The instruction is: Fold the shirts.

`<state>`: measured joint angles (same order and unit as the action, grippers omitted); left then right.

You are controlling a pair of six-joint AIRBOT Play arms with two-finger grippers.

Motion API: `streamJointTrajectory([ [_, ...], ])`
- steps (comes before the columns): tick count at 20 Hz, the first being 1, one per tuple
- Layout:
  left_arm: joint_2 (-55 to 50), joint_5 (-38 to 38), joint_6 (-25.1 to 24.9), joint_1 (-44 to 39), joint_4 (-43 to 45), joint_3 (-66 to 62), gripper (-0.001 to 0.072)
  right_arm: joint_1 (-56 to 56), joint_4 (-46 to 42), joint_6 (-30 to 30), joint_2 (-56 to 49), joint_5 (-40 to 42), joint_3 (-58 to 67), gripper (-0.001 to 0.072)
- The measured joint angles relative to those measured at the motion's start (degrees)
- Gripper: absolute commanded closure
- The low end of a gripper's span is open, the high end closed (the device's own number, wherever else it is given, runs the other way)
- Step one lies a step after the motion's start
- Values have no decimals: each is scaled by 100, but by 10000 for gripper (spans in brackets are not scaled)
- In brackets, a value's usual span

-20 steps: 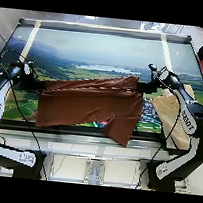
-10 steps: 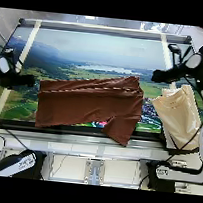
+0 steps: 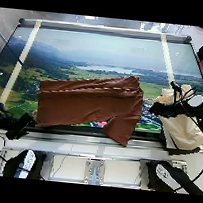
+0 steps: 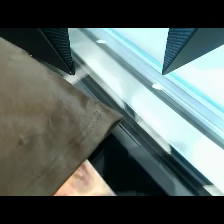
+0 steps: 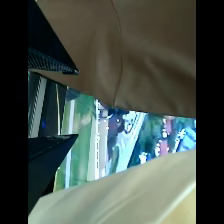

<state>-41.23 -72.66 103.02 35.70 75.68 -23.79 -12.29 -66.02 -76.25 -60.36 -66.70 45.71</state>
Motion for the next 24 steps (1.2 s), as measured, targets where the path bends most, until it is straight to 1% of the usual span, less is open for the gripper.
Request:
streamJointTrajectory([
  [2,9,22,-157,632,-516,199,126,-17,251,66,79,192,-186,286],
  [3,-24,46,-273,916,-787,271,161,-20,352,96,103,273,-245,286],
  [4,-76,70,-358,1137,-1019,326,174,-26,459,129,118,330,-284,286],
  [6,-236,109,-485,1438,-1325,417,174,-28,592,170,142,391,-337,286],
  [9,-531,273,-588,1648,-1580,494,182,-28,726,199,197,439,-365,287],
  [10,-621,358,-603,1681,-1663,507,251,-28,767,205,238,448,-365,287],
  [14,-975,767,-726,1738,-1928,535,252,-28,890,210,492,455,-339,287],
  [16,-1137,841,-752,1744,-1998,540,252,-28,925,208,682,455,-328,288],
  [17,-1207,863,-765,1744,-2033,540,278,-28,931,205,785,455,-317,288],
  [18,-1268,876,-772,1749,-2055,542,373,-31,935,195,892,448,-291,289],
  [19,-1331,909,-789,1749,-2055,549,389,-31,933,153,986,422,-260,288],
  [20,-1379,940,-793,1749,-2070,557,389,-31,911,94,1080,380,-223,288],
  [21,-1425,970,-804,1749,-2096,566,469,-31,848,35,1156,295,-203,288],
  [22,-1462,1010,-831,1749,-2092,573,678,-31,743,-44,1213,164,-210,288],
  [24,-1515,1126,-881,1749,-2061,584,693,-35,461,-278,1283,-144,-437,287],
])
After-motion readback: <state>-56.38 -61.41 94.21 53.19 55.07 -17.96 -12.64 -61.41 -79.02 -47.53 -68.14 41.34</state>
